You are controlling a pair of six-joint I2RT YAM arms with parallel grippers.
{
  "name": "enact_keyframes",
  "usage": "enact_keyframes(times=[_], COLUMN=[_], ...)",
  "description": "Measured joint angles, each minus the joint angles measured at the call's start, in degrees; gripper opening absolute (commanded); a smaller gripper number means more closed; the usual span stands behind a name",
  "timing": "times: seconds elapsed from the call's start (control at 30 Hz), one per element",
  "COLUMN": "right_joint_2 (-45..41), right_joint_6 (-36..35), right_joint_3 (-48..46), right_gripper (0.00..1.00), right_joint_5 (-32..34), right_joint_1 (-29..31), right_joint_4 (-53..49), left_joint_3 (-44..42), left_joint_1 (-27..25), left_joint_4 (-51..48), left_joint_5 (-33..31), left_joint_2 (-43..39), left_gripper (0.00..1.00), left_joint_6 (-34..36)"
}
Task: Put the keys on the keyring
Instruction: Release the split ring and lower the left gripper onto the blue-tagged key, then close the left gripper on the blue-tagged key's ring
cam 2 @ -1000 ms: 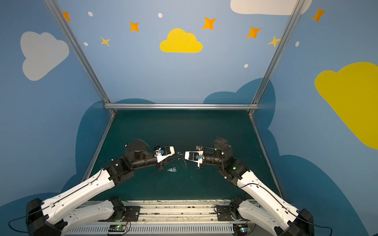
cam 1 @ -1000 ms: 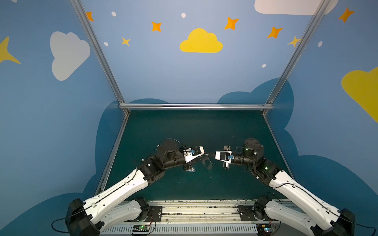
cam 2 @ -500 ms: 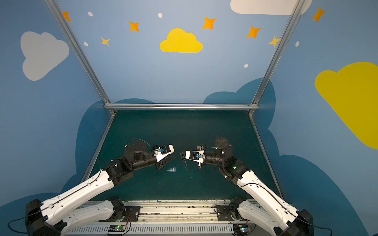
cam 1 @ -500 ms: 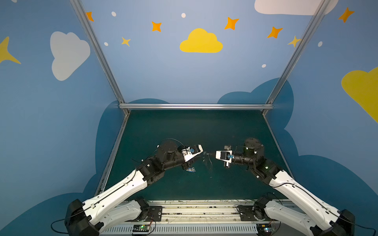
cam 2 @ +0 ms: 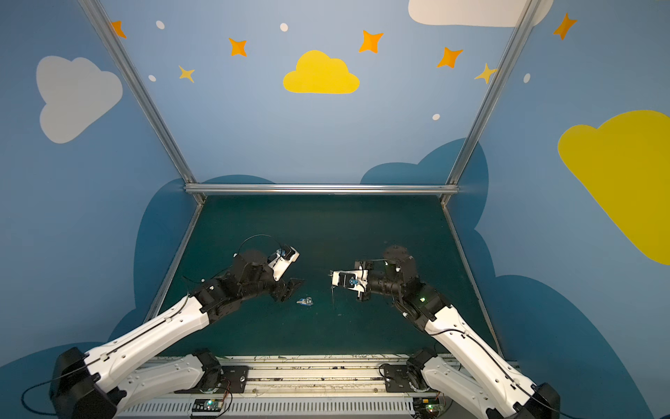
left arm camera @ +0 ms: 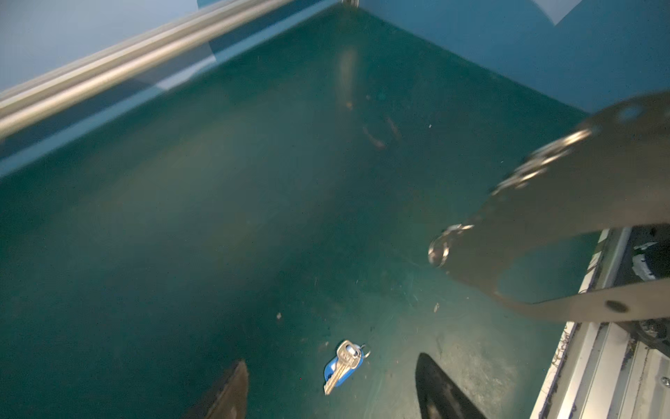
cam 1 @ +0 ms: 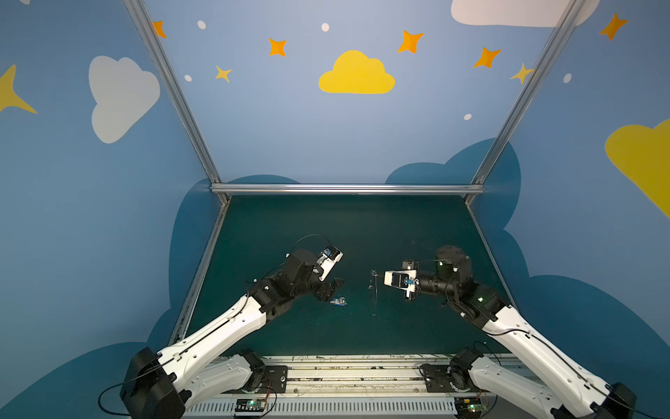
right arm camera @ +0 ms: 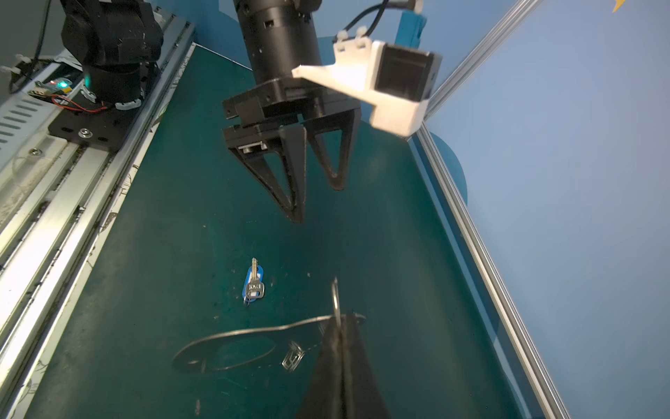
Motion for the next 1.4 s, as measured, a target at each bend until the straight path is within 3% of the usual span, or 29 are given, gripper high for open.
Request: enact_keyframes(times=[0.1, 0.2, 0.4, 0.83, 1.03, 1.4], right_joint_2=[-1.6, -3.28, -6.32, -8.76, -9.16, -8.63], right_joint_6=[-0.15, -0.09, 0.02, 0.0, -0.02, -0.04], right_joint_3=[-0.02, -0.11, -0.17, -0.17, -0.17, -0.33], right_gripper=[0.0, 0.0, 0.0, 0.0, 0.0, 0.0], right_joint_5=[0.9, 1.64, 2.58, 4.33, 4.76, 4.94], right_joint_1=[-0.42, -0.76, -0.98, -1.03, -1.03, -1.42], right_joint_4=[-1.38, -2.43, -5.7, -12.46, -13.51, -13.86], left_joint_3=[-0.42, -1.42, -6.03, -3.17, -1.88, 0.98], left_joint_1=[0.0, 0.0, -0.11, -1.11, -1.29, -1.29], left_joint_4=[-2.45, -3.21, -1.01, 3.04, 4.48, 5.64], left_joint_5=[-0.5, -0.2, 3.02, 9.77, 10.43, 11.06], left_joint_2=[2.03, 3.23, 4.22, 21.07, 24.63, 29.27], left_gripper=[0.57, 0.57, 0.55, 0.46, 0.39, 0.38], left_joint_6=[0.87, 4.2, 16.39, 37.33, 41.83, 45.72])
